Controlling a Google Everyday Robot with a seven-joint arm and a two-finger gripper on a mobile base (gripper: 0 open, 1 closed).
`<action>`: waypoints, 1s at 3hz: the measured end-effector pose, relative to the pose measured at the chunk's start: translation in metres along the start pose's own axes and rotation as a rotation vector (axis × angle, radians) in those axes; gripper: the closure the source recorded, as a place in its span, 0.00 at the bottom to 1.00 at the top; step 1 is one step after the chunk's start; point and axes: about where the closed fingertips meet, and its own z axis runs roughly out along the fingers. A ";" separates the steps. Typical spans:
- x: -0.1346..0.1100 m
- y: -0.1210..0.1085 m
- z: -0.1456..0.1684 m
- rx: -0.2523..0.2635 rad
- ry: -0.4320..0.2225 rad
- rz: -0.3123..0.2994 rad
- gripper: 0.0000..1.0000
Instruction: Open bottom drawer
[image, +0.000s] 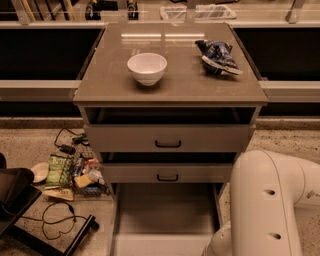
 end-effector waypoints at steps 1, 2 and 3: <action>0.000 0.000 0.000 0.000 0.000 0.000 0.05; 0.000 0.001 0.001 -0.002 0.000 0.000 0.00; 0.000 0.001 0.000 -0.001 0.000 0.000 0.00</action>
Offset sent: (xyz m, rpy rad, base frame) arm 0.0000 0.0000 0.0000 0.0000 0.0000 0.0000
